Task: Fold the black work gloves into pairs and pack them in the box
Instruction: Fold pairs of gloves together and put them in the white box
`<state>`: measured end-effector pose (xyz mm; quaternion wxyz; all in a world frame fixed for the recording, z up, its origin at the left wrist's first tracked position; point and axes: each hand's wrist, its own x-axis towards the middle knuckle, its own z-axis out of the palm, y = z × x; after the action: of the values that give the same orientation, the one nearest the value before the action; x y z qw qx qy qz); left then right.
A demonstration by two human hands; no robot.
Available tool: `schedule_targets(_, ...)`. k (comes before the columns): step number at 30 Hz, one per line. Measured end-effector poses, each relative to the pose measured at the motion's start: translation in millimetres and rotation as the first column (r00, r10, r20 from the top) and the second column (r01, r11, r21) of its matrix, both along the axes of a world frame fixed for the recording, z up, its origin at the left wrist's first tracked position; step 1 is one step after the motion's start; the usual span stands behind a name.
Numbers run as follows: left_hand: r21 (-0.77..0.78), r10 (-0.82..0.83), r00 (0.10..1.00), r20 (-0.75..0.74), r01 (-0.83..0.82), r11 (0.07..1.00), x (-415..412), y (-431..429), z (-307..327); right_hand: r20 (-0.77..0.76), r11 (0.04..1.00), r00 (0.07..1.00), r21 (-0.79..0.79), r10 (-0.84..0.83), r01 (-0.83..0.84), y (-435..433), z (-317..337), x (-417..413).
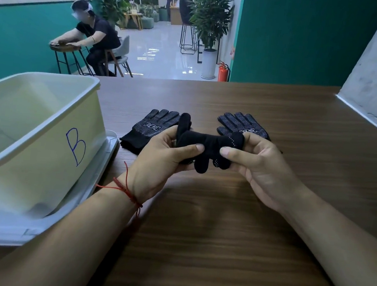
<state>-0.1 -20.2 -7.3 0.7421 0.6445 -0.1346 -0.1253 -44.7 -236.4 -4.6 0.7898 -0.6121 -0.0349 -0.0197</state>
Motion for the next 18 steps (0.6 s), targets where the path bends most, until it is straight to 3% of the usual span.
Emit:
schedule_targets(3,-0.009,0.02,0.999,0.028,-0.02,1.0,-2.8,-0.7,3.3,0.037,0.995,0.994,0.013,-0.101,0.101,1.4,1.2,0.3)
schedule_targets(9,-0.054,0.217,0.962,0.164,-0.211,0.976,-16.1,-1.4,23.5,0.096,0.959,0.956,0.095,-0.276,0.267,20.7,15.3,-2.7)
schedule_targets(18,-0.049,0.33,0.919,0.218,-0.327,0.944,-57.0,29.7,90.7,0.184,0.978,0.97,0.164,-0.162,0.132,62.6,71.7,-20.8)
